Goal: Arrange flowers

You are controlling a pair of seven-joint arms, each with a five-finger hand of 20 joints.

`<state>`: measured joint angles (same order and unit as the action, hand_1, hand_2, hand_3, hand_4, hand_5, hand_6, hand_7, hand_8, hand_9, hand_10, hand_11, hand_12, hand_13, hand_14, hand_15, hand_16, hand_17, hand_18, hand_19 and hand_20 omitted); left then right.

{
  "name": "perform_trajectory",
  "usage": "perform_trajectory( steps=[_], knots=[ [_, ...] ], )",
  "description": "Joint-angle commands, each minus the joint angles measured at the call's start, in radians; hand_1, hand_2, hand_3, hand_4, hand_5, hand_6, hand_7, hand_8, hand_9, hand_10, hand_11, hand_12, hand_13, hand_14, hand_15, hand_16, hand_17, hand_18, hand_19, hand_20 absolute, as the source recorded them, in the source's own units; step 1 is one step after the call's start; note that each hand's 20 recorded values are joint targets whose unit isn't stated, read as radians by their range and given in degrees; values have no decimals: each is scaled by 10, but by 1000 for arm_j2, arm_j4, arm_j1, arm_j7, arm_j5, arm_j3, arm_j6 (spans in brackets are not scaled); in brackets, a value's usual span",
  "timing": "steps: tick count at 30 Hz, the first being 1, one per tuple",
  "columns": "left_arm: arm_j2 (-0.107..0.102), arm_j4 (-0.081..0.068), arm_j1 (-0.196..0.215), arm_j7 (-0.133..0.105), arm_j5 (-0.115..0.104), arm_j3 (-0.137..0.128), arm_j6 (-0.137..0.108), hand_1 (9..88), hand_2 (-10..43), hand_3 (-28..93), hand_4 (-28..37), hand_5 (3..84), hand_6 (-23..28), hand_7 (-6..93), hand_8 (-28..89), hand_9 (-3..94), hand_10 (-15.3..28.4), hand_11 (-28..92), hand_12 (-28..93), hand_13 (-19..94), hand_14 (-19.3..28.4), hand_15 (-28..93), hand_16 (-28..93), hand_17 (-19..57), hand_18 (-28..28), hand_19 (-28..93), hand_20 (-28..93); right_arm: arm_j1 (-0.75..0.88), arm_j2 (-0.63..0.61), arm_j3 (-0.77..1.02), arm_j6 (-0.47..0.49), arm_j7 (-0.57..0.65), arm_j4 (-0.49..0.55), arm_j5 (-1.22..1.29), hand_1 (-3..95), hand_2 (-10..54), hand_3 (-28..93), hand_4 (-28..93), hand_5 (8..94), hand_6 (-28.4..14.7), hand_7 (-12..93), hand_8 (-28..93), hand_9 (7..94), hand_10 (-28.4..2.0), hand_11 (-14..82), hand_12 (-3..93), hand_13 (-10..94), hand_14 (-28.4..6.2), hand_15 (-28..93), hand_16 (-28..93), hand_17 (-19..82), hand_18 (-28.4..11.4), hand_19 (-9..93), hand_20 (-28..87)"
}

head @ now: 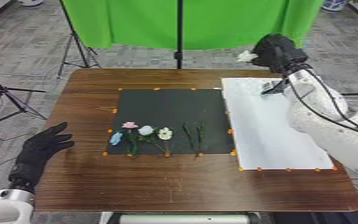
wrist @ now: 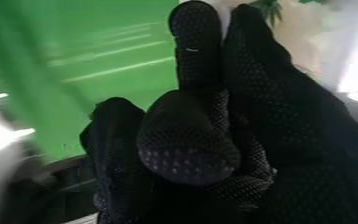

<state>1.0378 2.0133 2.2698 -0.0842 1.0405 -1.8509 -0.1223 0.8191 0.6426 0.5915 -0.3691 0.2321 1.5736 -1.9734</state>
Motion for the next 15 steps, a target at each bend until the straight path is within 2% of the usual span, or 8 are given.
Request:
perform_trajectory(
  steps=[1,4,8,15],
  knots=[
    [2,-4,4,20,7,6,27,237,139,614,-283,421,53,82,-54,440,150,212,134,384,199,292,-9,60,162,199,209,-114,111,-214,51,-95,20,-93,594,-95,605,-209,781,38,245,38,892,-71,88,443,893,1,632,372,621,-124,932,604],
    [2,-10,-5,25,9,9,37,237,139,613,-283,421,54,82,-54,439,149,212,134,383,200,292,-9,60,162,198,208,-119,124,-265,62,-108,15,-130,590,-95,609,-212,777,41,252,33,891,-70,88,443,889,0,634,370,616,-125,932,603],
    [5,-6,2,28,8,4,37,237,140,612,-283,419,53,81,-53,438,149,211,134,382,200,290,-9,61,161,197,208,-89,137,-278,91,-118,11,-139,586,-95,614,-214,772,42,262,26,889,-69,88,443,886,0,635,368,612,-127,932,601],
    [7,-8,1,34,8,2,47,235,138,613,-283,416,52,80,-53,436,148,209,134,381,199,288,-7,60,161,196,208,-41,156,-262,131,-135,10,-127,575,-95,621,-205,763,44,271,20,885,-70,86,440,882,-3,635,364,608,-129,932,598]
  ],
)
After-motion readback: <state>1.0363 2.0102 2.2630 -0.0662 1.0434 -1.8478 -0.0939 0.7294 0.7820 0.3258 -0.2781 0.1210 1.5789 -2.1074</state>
